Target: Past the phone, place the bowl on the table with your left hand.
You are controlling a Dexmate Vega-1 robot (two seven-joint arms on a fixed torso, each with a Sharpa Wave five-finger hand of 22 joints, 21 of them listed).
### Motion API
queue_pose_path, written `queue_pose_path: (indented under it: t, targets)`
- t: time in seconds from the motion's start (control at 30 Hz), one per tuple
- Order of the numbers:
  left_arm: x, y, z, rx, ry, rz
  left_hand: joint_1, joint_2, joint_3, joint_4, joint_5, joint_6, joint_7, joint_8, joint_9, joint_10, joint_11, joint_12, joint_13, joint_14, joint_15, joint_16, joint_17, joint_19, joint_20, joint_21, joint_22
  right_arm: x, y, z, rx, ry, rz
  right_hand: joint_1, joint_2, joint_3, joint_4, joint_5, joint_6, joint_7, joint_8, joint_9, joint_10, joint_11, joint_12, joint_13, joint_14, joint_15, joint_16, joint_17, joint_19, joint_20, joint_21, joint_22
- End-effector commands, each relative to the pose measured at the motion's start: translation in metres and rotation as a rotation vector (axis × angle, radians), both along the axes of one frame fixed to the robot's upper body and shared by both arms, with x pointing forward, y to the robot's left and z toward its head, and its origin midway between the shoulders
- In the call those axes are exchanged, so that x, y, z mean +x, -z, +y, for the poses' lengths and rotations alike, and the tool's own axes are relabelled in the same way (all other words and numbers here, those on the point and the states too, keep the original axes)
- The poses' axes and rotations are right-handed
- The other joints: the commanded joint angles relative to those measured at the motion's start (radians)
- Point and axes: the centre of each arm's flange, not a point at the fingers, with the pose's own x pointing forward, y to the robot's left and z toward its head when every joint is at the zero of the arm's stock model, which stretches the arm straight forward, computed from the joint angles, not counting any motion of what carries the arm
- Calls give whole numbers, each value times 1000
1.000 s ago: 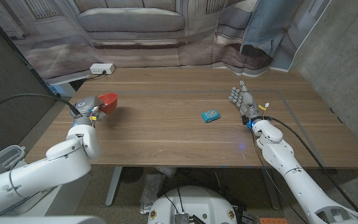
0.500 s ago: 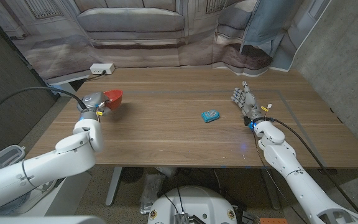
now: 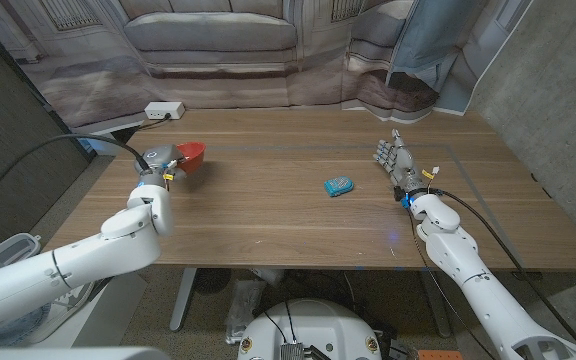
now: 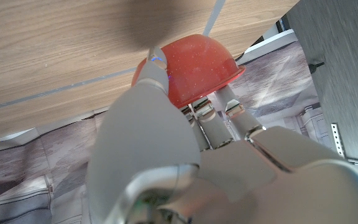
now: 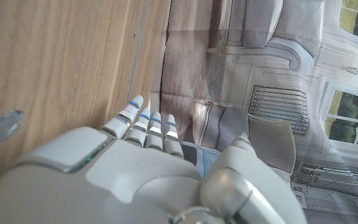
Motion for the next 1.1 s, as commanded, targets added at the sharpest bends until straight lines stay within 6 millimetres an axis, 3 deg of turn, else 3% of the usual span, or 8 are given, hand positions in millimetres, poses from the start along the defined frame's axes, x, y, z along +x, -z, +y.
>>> queue_pose_path:
  t: [0.03, 0.3, 1.1]
  targets:
    - [22, -7, -5, 19, 29, 5, 27, 31, 10, 11, 6, 66, 41, 4, 5, 13, 0, -3, 6, 7, -70, 4, 7, -1, -126, 8, 1, -3, -5, -5, 14, 19, -8, 13, 2, -7, 0, -3, -4, 1, 2, 3, 7, 1, -4, 4, 8, -2, -1, 3, 8, -26, -5, 3]
    - [35, -13, -6, 36, 41, 12, 26, 32, 10, 12, 5, 68, 41, 3, 5, 13, 1, -5, 7, 6, -70, 2, 9, -3, -127, 12, 0, -3, -5, -6, 20, 28, -7, 13, 2, -7, 0, -3, -4, 1, 2, 3, 8, -1, -3, 4, 9, -2, -1, 3, 9, -26, -6, 3]
    - [51, -22, 8, 16, 47, -22, 26, 30, 9, 13, 5, 69, 36, -1, 5, 15, 2, -7, 22, 9, -71, -4, 18, -12, -128, 27, -8, -5, -3, -8, 23, 42, -4, 12, 4, -9, -1, -3, -3, 1, 2, 3, 7, 1, -4, 4, 10, -2, -1, 3, 11, -26, -9, 3]
